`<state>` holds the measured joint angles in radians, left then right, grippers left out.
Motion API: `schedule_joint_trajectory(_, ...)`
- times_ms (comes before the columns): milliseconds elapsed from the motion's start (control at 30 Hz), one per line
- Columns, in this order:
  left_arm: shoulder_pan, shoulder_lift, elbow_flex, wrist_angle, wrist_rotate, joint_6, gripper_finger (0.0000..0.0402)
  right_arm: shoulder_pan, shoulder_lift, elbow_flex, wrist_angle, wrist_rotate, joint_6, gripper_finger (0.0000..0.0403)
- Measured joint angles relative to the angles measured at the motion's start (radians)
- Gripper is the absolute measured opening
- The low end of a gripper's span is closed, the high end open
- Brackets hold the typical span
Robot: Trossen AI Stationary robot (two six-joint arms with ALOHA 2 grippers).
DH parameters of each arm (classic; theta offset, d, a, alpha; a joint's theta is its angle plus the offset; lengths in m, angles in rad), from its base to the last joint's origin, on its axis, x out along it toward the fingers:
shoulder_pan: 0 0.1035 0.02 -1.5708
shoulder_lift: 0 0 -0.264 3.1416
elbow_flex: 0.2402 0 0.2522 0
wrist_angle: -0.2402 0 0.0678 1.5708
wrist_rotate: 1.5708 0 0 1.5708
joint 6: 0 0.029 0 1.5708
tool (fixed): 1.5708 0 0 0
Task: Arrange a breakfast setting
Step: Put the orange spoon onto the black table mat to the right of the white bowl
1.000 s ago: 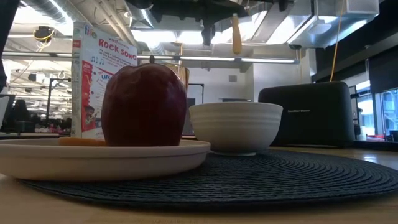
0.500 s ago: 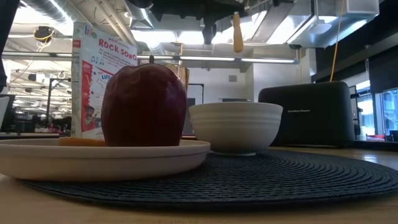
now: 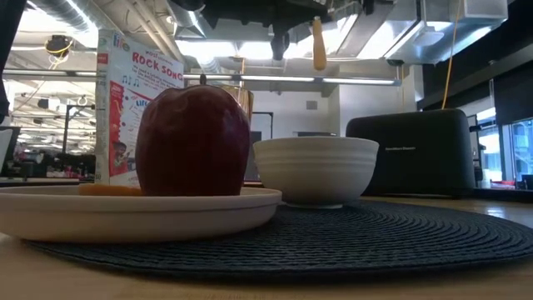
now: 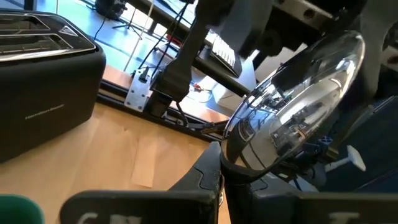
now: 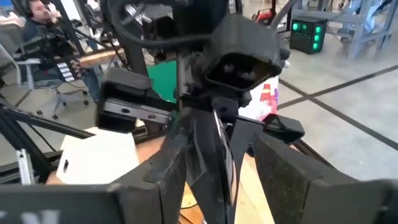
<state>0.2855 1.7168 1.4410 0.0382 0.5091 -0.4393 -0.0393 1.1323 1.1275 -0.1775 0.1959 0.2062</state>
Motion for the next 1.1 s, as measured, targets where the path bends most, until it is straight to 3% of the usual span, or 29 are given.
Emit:
schedule_joint_trajectory(133, 0.0, 0.0, 0.0, 0.0, 0.0, 0.0, 0.0, -0.001, 0.034, 0.0, 0.0, 0.013, 0.008, 0.0137)
schedule_joint_trajectory(300, -0.001, 0.0, 0.0, 0.0, 0.002, -0.004, 0.0, -0.001, 0.044, 0.0, -0.001, 0.012, -0.002, 0.0019)
schedule_joint_trajectory(400, -0.001, 0.0, 0.0, -0.001, 0.018, -0.016, 0.0015, -0.002, 0.042, 0.0, -0.008, 0.002, 0.03, 0.0009)
schedule_joint_trajectory(533, 0.001, -0.001, 0.0, 0.006, 0.074, -0.022, 0.0067, -0.028, 0.009, -0.001, -0.057, -0.05, 0.135, 0.0004)
schedule_joint_trajectory(667, 0.024, -0.031, 0.0, -0.005, 0.083, -0.021, 0.0116, -0.055, -0.066, -0.001, -0.192, -0.109, 0.228, 0.0002)
schedule_joint_trajectory(767, 0.049, -0.06, 0.002, 0.001, 0.078, -0.02, 0.0136, -0.053, -0.119, -0.012, -0.352, -0.087, 0.283, 0.0002)
schedule_joint_trajectory(900, 0.075, -0.095, 0.002, -0.005, 0.06, 0.027, 0.0142, -0.038, -0.189, -0.175, -0.373, -0.13, 0.411, 0.0001)
schedule_joint_trajectory(1100, 0.068, -0.112, 0.002, -0.082, -0.012, 0.093, 0.0144, 0.09, -0.25, -0.572, 0.013, -0.14, 0.668, 0.0001)
